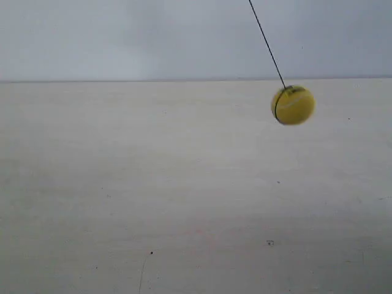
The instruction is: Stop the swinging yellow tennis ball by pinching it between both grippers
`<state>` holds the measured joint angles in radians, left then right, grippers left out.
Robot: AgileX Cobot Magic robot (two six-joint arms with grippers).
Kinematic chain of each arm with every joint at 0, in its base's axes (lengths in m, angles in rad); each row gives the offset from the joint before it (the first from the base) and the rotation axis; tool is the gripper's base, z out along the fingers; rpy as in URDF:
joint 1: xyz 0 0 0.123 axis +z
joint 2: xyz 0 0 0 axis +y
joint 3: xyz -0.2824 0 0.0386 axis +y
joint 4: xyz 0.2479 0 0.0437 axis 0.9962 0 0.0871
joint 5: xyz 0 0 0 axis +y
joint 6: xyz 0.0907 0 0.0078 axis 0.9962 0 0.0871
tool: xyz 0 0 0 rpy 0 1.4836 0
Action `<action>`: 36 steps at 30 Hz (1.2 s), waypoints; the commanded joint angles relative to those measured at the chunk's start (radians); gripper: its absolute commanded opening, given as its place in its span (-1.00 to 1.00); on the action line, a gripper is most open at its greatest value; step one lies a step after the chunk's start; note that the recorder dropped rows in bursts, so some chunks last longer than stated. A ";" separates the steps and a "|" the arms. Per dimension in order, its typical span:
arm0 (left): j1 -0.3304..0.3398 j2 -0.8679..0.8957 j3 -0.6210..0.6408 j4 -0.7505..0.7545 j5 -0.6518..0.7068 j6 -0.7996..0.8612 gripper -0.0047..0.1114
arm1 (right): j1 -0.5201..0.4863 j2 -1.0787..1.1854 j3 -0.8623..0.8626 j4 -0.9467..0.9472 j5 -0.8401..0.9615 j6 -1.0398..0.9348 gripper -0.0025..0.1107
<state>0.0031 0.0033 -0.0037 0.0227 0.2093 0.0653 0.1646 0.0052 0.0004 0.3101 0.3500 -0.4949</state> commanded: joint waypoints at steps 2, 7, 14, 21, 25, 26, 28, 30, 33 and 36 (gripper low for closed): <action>-0.003 -0.003 0.004 -0.008 -0.024 0.005 -0.84 | -0.004 -0.005 0.000 -0.002 -0.126 0.001 -0.96; -0.003 -0.003 0.004 -0.008 -0.066 -0.078 -0.84 | -0.004 -0.005 0.000 0.147 -0.265 0.220 -0.96; -0.003 -0.003 0.004 -0.008 -0.116 -0.249 -0.84 | -0.004 -0.005 0.000 0.265 -0.334 0.348 -0.96; -0.003 -0.003 0.004 -0.008 -0.166 -0.374 -0.84 | -0.004 -0.005 0.000 0.265 -0.393 0.375 -0.96; -0.003 -0.003 0.004 -0.008 -0.243 -0.441 -0.84 | -0.004 -0.005 0.000 0.238 -0.484 0.377 -0.96; -0.004 -0.003 0.004 -0.008 -0.273 -0.448 -0.84 | -0.004 -0.005 0.000 0.224 -0.496 0.379 -0.96; -0.004 -0.003 0.004 -0.008 -0.333 -0.455 -0.84 | -0.004 -0.005 0.000 0.187 -0.509 0.379 -0.96; -0.004 -0.003 0.004 0.001 -0.377 -0.455 -0.84 | -0.004 -0.005 -0.015 0.170 -0.507 0.379 -0.96; -0.004 -0.003 -0.001 0.076 -0.436 -0.497 -0.84 | -0.004 -0.005 -0.038 0.170 -0.530 0.379 -0.96; -0.004 0.001 -0.003 0.303 -0.553 -0.638 -0.84 | -0.004 -0.004 -0.059 0.170 -0.599 0.402 -0.96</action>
<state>0.0031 0.0033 -0.0037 0.1516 -0.2350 -0.4707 0.1646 0.0046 -0.0347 0.4937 -0.1820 -0.1099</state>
